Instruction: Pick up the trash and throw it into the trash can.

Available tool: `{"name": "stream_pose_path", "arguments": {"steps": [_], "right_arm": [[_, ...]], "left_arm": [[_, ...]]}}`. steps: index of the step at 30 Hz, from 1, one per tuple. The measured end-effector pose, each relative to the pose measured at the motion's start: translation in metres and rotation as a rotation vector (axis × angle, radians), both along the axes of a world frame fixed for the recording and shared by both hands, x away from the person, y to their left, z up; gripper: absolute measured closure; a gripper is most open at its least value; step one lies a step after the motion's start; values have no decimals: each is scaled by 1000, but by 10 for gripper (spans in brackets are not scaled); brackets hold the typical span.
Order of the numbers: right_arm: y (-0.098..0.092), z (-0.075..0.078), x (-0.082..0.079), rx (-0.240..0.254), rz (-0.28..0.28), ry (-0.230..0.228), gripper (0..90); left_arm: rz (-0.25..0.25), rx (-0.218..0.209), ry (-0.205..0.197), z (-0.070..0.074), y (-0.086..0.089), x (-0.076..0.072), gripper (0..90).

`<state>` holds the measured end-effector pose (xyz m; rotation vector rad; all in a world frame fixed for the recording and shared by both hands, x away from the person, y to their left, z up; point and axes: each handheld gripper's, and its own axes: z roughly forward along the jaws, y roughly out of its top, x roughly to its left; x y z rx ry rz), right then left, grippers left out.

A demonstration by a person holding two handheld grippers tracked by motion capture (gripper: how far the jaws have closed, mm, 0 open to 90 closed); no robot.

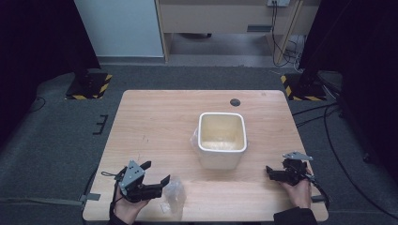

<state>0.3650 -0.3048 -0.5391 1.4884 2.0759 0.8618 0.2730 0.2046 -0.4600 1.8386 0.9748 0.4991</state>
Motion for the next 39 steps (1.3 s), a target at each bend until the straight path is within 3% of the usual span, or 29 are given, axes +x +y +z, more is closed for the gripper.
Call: {"name": "stream_pose_path", "arguments": {"steps": [16, 24, 29, 33, 39], "right_arm": [[0, 0, 0, 0, 0, 1, 3], [0, 0, 0, -1, 1, 0, 3], [0, 0, 0, 0, 0, 0, 3], [0, 0, 0, 0, 0, 1, 3], [0, 0, 0, 0, 0, 0, 3]], "left_arm": [[-97, 96, 114, -30, -22, 3, 151], [-129, 162, 207, -47, -29, 10, 173], [-146, 155, 245, -52, -30, 15, 211], [-158, 135, 268, -53, -27, 18, 306], [-160, 101, 270, -49, -22, 19, 421]]}}
